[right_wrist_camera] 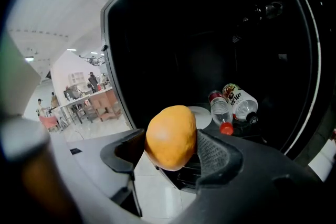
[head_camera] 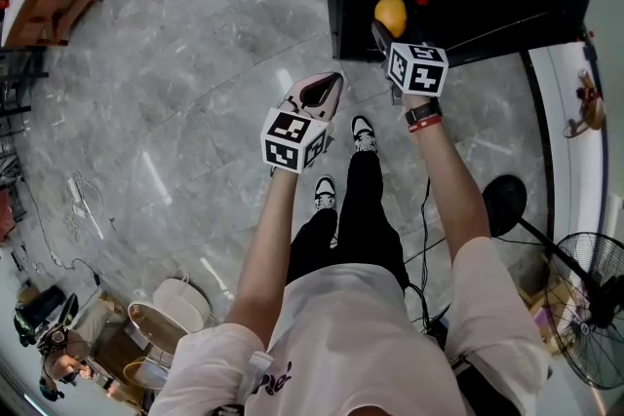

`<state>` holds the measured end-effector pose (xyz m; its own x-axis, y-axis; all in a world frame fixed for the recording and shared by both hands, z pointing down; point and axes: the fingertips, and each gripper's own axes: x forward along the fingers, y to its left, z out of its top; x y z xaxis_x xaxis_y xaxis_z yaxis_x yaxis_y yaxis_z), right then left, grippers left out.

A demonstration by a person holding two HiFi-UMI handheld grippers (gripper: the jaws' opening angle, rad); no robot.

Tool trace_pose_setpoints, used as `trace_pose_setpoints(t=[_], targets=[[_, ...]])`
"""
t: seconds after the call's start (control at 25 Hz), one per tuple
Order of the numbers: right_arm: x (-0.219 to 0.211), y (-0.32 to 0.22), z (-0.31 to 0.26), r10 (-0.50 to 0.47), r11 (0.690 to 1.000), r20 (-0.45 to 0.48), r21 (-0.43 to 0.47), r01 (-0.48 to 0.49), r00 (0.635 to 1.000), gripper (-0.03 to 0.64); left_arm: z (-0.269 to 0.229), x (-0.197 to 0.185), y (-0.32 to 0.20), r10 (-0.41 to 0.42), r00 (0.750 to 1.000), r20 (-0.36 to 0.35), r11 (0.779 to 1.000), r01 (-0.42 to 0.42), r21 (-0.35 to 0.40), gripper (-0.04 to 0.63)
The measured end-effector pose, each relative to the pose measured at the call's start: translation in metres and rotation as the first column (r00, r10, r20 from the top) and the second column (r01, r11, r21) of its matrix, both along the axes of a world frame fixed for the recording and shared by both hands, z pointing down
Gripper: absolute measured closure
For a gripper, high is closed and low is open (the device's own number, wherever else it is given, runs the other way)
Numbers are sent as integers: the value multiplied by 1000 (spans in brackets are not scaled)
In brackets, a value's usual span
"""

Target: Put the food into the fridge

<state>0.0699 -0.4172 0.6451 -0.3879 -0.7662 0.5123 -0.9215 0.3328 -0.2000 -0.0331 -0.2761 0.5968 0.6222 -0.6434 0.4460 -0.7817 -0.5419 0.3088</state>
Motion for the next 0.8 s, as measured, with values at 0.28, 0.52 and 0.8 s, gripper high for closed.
trace_pose_setpoints(t=[0.28,0.52,0.8], targets=[[-9,-22,10,-20,1000,8,-4,20,1000,295,5,4,-11,-3,1000,-9,1000,3,3,577],[-9,-42,20,-19,1000,-9,-7,18,1000,295,6,9,-17,4,1000,-14,1000,-4,5,577],[-8,-64,33,-12,1000,-17,-21,12,1000,295,13,7,-18,6,1000,-10,1000,-6,2,577]])
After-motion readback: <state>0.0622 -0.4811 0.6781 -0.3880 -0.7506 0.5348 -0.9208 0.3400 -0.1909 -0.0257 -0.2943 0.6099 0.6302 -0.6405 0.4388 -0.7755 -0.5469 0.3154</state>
